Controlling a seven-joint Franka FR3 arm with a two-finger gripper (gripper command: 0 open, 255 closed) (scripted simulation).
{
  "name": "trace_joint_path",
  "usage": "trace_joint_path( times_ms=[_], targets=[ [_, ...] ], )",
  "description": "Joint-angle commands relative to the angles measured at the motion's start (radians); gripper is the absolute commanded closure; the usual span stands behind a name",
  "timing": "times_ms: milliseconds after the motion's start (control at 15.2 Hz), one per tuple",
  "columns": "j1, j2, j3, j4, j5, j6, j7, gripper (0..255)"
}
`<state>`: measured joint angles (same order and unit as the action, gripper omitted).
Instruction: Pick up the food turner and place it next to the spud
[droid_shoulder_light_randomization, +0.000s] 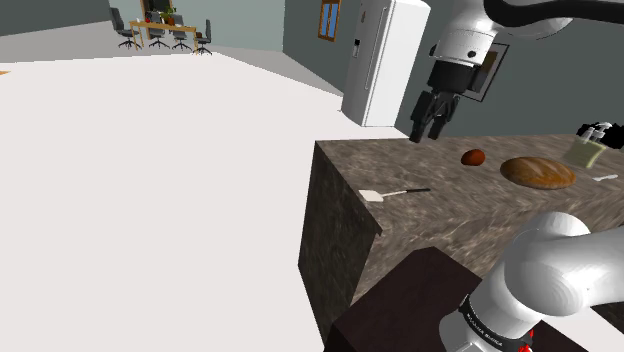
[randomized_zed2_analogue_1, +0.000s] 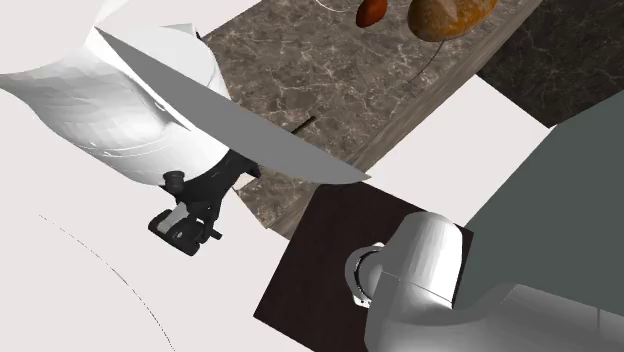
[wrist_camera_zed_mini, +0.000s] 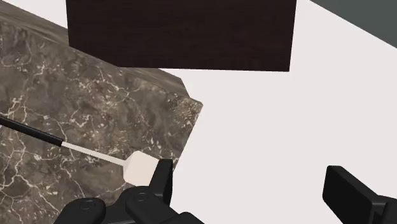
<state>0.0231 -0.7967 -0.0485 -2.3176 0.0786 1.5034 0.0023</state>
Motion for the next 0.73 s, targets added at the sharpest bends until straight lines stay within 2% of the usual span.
trace_joint_path(
  times_ms=[0, 330, 660],
  targets=[
    [0.000, 0.000, 0.000, 0.000, 0.000, 0.000, 0.000, 0],
    [0.041, -0.018, -0.106, -0.126, -0.113, 0.092, -0.280, 0],
    [0.076, 0.016, -0.224, -0.212, -0.233, 0.212, -0.555, 0]
  ],
)
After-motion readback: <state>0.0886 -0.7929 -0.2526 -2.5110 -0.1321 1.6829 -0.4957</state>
